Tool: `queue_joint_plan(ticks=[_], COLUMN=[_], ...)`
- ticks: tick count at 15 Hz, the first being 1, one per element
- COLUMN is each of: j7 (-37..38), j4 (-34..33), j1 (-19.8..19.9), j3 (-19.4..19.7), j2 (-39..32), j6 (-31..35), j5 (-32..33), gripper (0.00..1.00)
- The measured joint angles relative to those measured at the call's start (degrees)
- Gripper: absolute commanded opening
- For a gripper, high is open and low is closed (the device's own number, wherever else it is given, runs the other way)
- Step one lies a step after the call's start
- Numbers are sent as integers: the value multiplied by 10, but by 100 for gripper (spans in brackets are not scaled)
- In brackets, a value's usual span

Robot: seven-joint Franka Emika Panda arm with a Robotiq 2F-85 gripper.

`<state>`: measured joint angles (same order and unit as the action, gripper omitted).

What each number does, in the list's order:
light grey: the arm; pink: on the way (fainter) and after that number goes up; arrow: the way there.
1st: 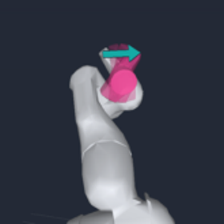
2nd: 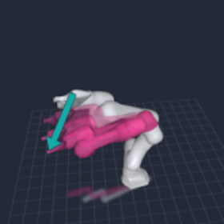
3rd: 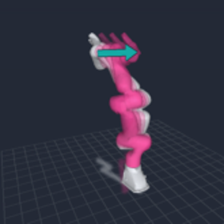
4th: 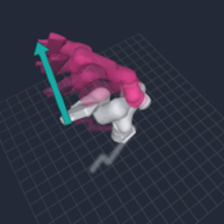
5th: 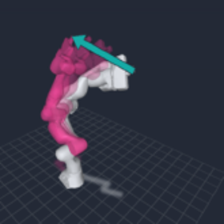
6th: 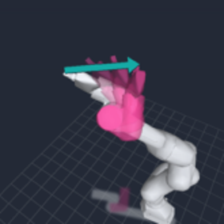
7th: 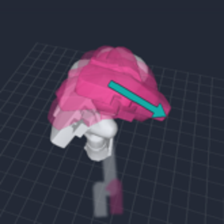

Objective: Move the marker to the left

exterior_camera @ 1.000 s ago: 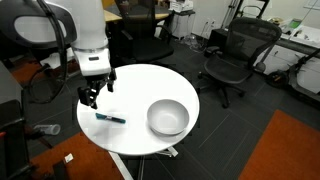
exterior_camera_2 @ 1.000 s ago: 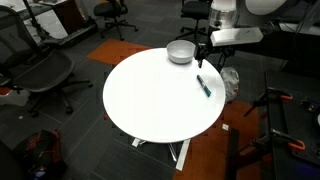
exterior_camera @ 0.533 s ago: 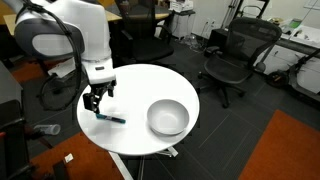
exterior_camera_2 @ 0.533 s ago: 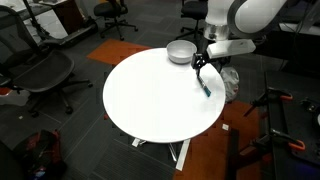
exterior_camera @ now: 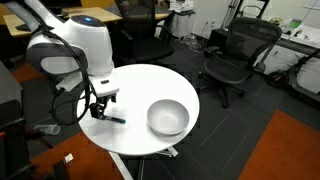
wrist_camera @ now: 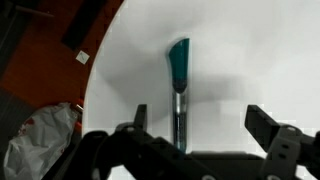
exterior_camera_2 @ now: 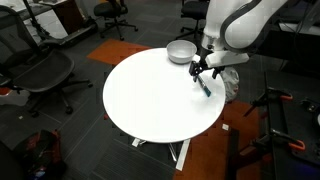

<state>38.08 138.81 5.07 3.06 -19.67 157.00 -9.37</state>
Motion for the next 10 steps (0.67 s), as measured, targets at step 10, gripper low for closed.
queue_joint_plan(ticks=[10], j7=[-52], j4=[-51], j1=[1], j3=[15], j2=[-64], j6=[5], j5=[-37], gripper=[100])
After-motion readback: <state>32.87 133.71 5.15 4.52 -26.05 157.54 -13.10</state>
